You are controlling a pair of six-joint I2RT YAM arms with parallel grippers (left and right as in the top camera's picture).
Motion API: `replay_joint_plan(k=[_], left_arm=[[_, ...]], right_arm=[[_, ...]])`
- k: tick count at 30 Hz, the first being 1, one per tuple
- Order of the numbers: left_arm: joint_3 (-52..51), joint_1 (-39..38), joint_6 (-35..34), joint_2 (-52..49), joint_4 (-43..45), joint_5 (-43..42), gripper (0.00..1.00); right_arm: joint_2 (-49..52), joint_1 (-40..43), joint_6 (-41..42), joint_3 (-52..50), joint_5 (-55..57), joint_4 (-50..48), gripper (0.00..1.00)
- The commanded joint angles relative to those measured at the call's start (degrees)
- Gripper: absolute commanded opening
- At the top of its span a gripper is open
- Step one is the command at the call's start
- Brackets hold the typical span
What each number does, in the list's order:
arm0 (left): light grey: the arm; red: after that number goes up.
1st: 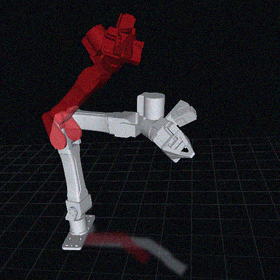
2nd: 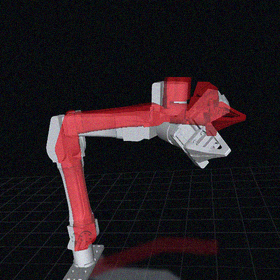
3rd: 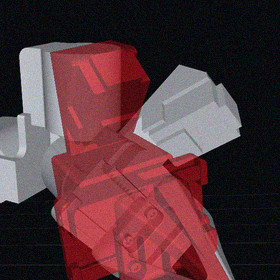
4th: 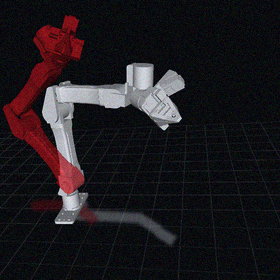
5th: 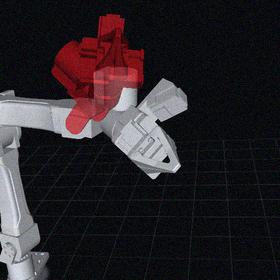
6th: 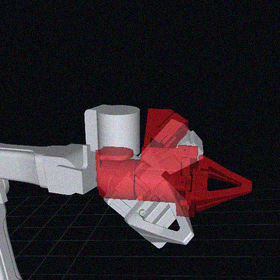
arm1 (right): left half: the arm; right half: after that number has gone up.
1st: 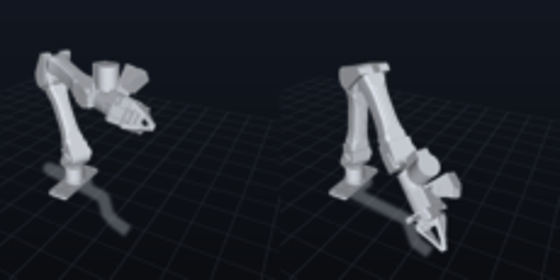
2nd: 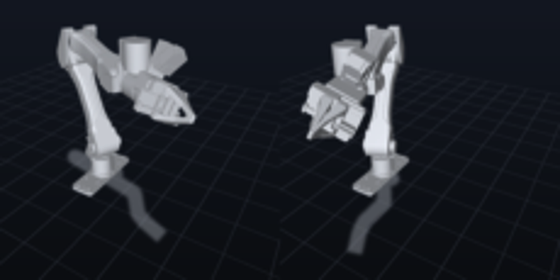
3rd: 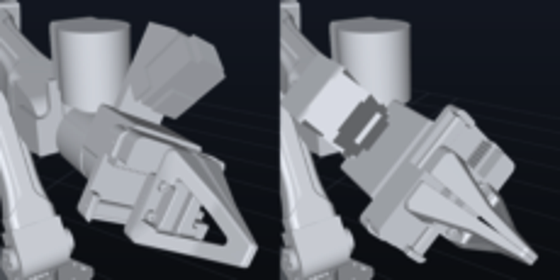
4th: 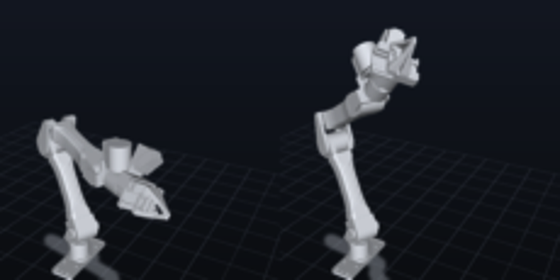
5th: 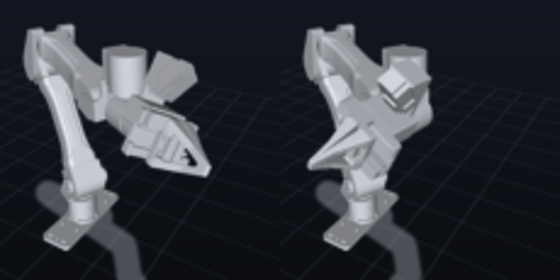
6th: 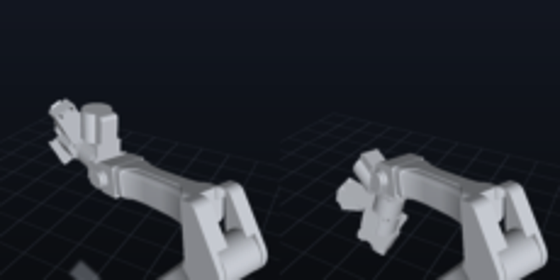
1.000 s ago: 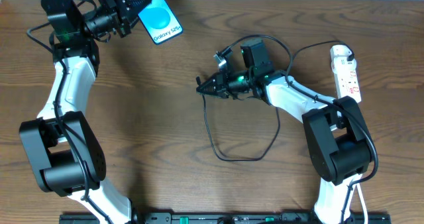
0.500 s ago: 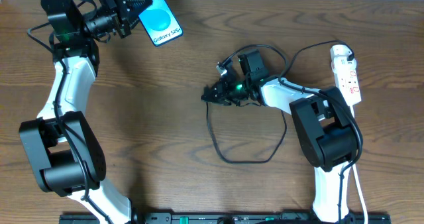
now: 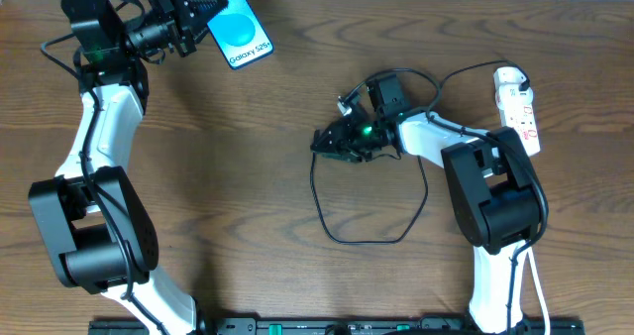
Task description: Plug charger to phone and switch on socket
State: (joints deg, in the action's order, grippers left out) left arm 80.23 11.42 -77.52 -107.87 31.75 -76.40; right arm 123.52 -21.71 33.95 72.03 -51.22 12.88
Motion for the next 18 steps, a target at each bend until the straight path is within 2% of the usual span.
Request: replay_joint_plan(k=[1, 10, 13, 18], left_arm=[[0.5, -0.1, 1.0, 1.2, 0.7, -1.2, 0.07], [0.5, -0.1, 2.3, 1.2, 0.7, -1.2, 0.07], [0.5, -0.1, 2.3, 1.2, 0.7, -1.2, 0.07], [0.5, -0.1, 2.3, 1.2, 0.7, -1.2, 0.07]], right_arm=[[0.0, 0.1, -4.3, 4.6, 7.3, 7.1, 0.41], [0.0, -2.8, -7.3, 17.9, 23.9, 27.4, 0.41], [0.0, -5.1, -3.3, 19.8, 29.7, 28.7, 0.45], [0.6, -8.3, 2.6, 19.9, 34.0, 27.3, 0.41]])
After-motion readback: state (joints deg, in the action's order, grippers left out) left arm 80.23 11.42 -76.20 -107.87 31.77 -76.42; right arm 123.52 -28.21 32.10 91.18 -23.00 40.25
